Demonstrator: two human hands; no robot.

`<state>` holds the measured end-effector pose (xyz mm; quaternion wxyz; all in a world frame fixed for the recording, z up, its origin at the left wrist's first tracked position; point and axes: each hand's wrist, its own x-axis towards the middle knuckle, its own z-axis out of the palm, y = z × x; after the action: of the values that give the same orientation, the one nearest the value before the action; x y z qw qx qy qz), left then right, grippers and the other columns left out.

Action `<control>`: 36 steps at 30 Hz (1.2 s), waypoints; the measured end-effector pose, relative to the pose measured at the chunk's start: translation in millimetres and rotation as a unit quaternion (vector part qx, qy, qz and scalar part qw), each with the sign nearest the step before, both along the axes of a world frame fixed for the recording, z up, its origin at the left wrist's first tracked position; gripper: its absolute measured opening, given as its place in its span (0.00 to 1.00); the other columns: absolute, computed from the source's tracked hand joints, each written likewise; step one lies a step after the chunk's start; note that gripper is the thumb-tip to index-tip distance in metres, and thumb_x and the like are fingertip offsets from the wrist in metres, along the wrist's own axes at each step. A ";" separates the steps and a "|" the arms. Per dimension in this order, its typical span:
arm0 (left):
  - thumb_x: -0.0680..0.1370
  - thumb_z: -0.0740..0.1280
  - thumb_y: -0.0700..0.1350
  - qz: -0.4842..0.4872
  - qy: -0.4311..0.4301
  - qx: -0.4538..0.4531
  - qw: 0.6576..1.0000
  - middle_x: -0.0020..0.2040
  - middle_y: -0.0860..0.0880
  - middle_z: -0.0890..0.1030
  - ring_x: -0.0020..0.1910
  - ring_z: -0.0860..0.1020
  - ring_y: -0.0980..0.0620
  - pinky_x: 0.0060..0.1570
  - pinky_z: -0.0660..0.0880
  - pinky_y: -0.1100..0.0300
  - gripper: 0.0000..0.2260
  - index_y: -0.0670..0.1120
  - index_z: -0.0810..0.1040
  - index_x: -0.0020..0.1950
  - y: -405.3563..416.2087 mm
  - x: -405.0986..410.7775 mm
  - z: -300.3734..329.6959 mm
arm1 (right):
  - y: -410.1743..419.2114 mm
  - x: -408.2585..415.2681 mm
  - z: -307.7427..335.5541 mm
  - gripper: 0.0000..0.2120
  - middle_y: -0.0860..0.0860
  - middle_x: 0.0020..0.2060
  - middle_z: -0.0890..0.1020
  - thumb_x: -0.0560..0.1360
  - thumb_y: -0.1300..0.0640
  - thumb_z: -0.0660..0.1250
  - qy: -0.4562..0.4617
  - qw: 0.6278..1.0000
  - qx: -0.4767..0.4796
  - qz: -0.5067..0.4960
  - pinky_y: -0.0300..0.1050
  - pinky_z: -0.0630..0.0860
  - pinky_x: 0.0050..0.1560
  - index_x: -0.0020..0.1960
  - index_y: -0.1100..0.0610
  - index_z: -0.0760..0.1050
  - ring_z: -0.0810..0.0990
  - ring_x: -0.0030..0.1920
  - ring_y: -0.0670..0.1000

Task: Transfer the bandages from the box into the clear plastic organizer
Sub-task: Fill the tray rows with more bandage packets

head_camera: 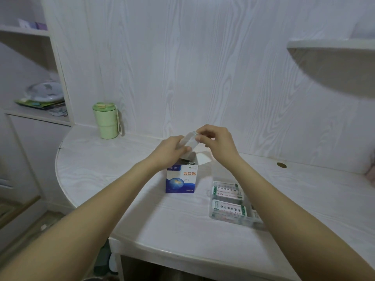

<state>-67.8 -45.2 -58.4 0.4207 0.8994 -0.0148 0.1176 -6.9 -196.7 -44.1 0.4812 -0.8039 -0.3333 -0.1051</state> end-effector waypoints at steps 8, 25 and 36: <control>0.82 0.58 0.42 -0.101 0.018 -0.065 0.993 0.43 0.48 0.83 0.36 0.82 0.56 0.34 0.74 0.69 0.07 0.45 0.75 0.51 -30.8 -3.6 22.7 | -34.6 -11.6 8.4 0.05 0.53 0.40 0.81 0.73 0.67 0.69 0.145 0.977 0.150 0.033 0.36 0.77 0.41 0.45 0.58 0.79 0.80 0.40 0.46; 0.75 0.69 0.40 -0.011 0.043 -0.275 0.960 0.41 0.50 0.82 0.37 0.81 0.54 0.30 0.76 0.67 0.07 0.43 0.79 0.53 -99.0 -24.3 -4.3 | -110.5 -46.8 -13.8 0.07 0.53 0.38 0.85 0.70 0.68 0.73 0.265 0.946 0.184 -0.029 0.36 0.79 0.38 0.45 0.58 0.80 0.84 0.39 0.48; 0.74 0.71 0.39 -0.004 0.007 -0.311 0.950 0.38 0.54 0.83 0.32 0.81 0.59 0.31 0.79 0.65 0.05 0.48 0.80 0.46 -112.0 -28.0 -9.3 | -124.6 -42.7 -18.3 0.06 0.49 0.32 0.82 0.70 0.65 0.73 0.260 0.952 0.153 -0.047 0.34 0.75 0.32 0.43 0.56 0.81 0.77 0.28 0.43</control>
<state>-95.8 -157.2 -67.6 0.6804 0.7244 0.0219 0.1083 -49.6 -321.3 -62.4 0.6626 -0.7352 -0.1384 0.0356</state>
